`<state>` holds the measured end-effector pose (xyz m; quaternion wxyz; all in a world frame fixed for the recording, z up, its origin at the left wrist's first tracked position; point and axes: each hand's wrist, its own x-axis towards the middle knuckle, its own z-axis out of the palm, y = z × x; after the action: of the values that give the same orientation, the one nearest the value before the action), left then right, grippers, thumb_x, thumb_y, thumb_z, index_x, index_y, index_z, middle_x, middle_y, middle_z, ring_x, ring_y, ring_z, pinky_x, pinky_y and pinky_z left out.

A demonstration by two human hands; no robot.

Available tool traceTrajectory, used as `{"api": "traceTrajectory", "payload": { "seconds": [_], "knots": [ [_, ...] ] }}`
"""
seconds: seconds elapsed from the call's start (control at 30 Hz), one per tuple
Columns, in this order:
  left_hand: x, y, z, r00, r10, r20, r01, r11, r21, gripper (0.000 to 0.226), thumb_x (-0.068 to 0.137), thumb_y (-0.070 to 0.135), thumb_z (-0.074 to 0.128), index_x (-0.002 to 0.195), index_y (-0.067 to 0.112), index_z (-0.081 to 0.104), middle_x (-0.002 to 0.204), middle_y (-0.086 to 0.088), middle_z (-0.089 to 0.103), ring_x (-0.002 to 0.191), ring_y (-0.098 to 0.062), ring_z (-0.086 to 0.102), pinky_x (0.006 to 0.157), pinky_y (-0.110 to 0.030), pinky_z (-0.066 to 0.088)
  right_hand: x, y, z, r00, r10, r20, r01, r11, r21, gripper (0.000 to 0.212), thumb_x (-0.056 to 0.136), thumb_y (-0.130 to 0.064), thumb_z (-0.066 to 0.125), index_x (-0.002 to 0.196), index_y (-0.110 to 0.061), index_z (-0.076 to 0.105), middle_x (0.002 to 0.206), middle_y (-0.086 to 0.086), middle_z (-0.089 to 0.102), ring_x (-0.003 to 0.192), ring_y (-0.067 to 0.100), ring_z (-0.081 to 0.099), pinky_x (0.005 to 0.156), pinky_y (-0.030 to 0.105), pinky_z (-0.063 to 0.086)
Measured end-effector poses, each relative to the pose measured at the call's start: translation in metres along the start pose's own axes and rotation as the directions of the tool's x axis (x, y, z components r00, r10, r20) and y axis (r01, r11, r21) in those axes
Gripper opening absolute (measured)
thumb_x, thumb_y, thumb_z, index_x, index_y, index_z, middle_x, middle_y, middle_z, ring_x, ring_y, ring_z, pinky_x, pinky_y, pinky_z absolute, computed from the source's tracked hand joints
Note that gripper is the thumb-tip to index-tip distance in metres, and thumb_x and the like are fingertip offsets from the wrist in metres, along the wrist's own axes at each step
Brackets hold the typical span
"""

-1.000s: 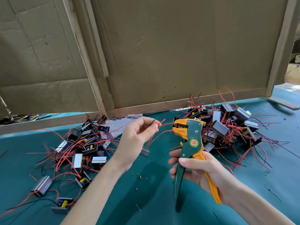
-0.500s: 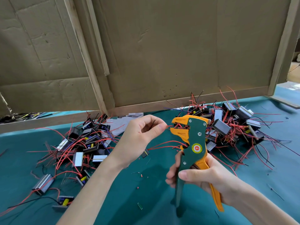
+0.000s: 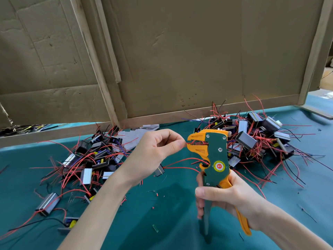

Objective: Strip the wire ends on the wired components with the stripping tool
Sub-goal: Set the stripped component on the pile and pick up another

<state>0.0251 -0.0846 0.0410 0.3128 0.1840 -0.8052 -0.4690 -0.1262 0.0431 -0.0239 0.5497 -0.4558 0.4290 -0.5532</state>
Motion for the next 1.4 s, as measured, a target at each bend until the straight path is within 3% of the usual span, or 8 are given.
{"api": "traceTrajectory", "payload": {
  "seconds": [0.27, 0.5, 0.73, 0.83, 1.0, 1.07, 1.2, 1.4],
  "knots": [
    [0.004, -0.014, 0.003, 0.998, -0.067, 0.011, 0.067, 0.998, -0.013, 0.012, 0.091, 0.015, 0.062, 0.082, 0.022, 0.062, 0.067, 0.013, 0.054, 0.063, -0.003, 0.045, 0.061, -0.013, 0.038, 0.001, 0.015, 0.016, 0.958, 0.056, -0.281, -0.036, 0.996, 0.076, 0.035, 0.064, -0.029, 0.081, 0.051, -0.016, 0.051, 0.041, 0.013, 0.040, 0.030, 0.022, 0.038, 0.037, 0.027, 0.039],
    [0.004, -0.045, 0.014, 0.986, -0.166, -0.016, 0.166, 0.986, -0.014, 0.026, 0.103, 0.016, 0.037, 0.081, 0.015, 0.051, 0.067, 0.009, 0.051, 0.054, -0.004, 0.034, 0.056, -0.017, 0.031, 0.009, 0.009, 0.013, 0.982, 0.099, -0.163, -0.027, 0.917, 0.397, 0.011, 0.065, -0.003, 0.073, 0.075, -0.006, 0.068, 0.074, 0.022, 0.058, 0.064, 0.035, 0.062, 0.067, 0.046, 0.056],
    [-0.003, -0.067, 0.021, 0.970, -0.232, -0.076, 0.243, 0.948, 0.204, 0.028, 0.104, 0.030, 0.029, 0.103, 0.015, 0.053, 0.087, 0.013, 0.049, 0.064, 0.014, 0.043, 0.066, -0.004, 0.033, 0.009, 0.000, 0.001, 0.969, 0.071, -0.238, 0.053, 0.878, 0.476, 0.018, 0.066, -0.003, 0.066, 0.083, -0.001, 0.063, 0.073, 0.021, 0.060, 0.063, 0.034, 0.064, 0.063, 0.044, 0.058],
    [-0.001, -0.070, 0.022, 0.979, -0.181, -0.090, 0.196, 0.961, 0.196, 0.033, 0.104, 0.030, 0.027, 0.100, 0.026, 0.060, 0.084, 0.018, 0.052, 0.061, 0.013, 0.047, 0.065, -0.011, 0.033, 0.008, 0.000, 0.002, 0.976, 0.068, -0.206, 0.028, 0.901, 0.433, 0.022, 0.068, -0.001, 0.065, 0.089, 0.000, 0.061, 0.074, 0.021, 0.059, 0.064, 0.034, 0.063, 0.065, 0.045, 0.058],
    [0.005, -0.068, 0.014, 0.980, -0.131, -0.152, 0.143, 0.987, 0.073, 0.028, 0.100, 0.023, 0.045, 0.116, 0.043, 0.056, 0.078, -0.003, 0.037, 0.050, -0.002, 0.037, 0.064, -0.021, 0.037, 0.006, 0.001, 0.002, 0.984, -0.014, -0.175, 0.061, 0.961, 0.271, 0.022, 0.069, 0.000, 0.068, 0.090, 0.002, 0.062, 0.077, 0.026, 0.059, 0.068, 0.039, 0.062, 0.069, 0.048, 0.055],
    [0.007, -0.062, 0.010, 0.966, -0.096, -0.239, 0.100, 0.995, 0.001, 0.026, 0.094, 0.018, 0.056, 0.109, 0.038, 0.062, 0.074, -0.014, 0.048, 0.048, -0.005, 0.044, 0.067, -0.021, 0.042, 0.005, 0.003, 0.001, 0.988, -0.053, -0.147, 0.083, 0.974, 0.211, 0.019, 0.071, -0.003, 0.071, 0.089, 0.000, 0.064, 0.078, 0.027, 0.059, 0.071, 0.041, 0.061, 0.072, 0.050, 0.055],
    [0.006, -0.044, 0.005, 0.939, -0.085, -0.334, 0.013, 0.978, -0.210, 0.017, 0.078, 0.009, 0.071, 0.085, 0.024, 0.076, 0.061, 0.003, 0.066, 0.048, -0.007, 0.054, 0.050, -0.015, 0.046, 0.005, 0.006, -0.002, 0.995, -0.056, -0.084, 0.068, 0.987, 0.146, 0.032, 0.066, -0.016, 0.085, 0.090, -0.005, 0.067, 0.081, 0.026, 0.061, 0.073, 0.042, 0.063, 0.076, 0.053, 0.054],
    [0.005, -0.018, 0.001, 0.940, 0.078, -0.331, -0.129, 0.982, -0.137, 0.008, 0.069, 0.013, 0.077, 0.070, 0.020, 0.073, 0.056, 0.003, 0.066, 0.047, -0.007, 0.058, 0.045, -0.015, 0.043, 0.007, 0.009, -0.004, 0.999, -0.015, -0.044, 0.020, 0.994, 0.103, 0.039, 0.062, -0.023, 0.090, 0.090, -0.007, 0.068, 0.080, 0.025, 0.063, 0.074, 0.042, 0.064, 0.076, 0.053, 0.054]
  ]
}}
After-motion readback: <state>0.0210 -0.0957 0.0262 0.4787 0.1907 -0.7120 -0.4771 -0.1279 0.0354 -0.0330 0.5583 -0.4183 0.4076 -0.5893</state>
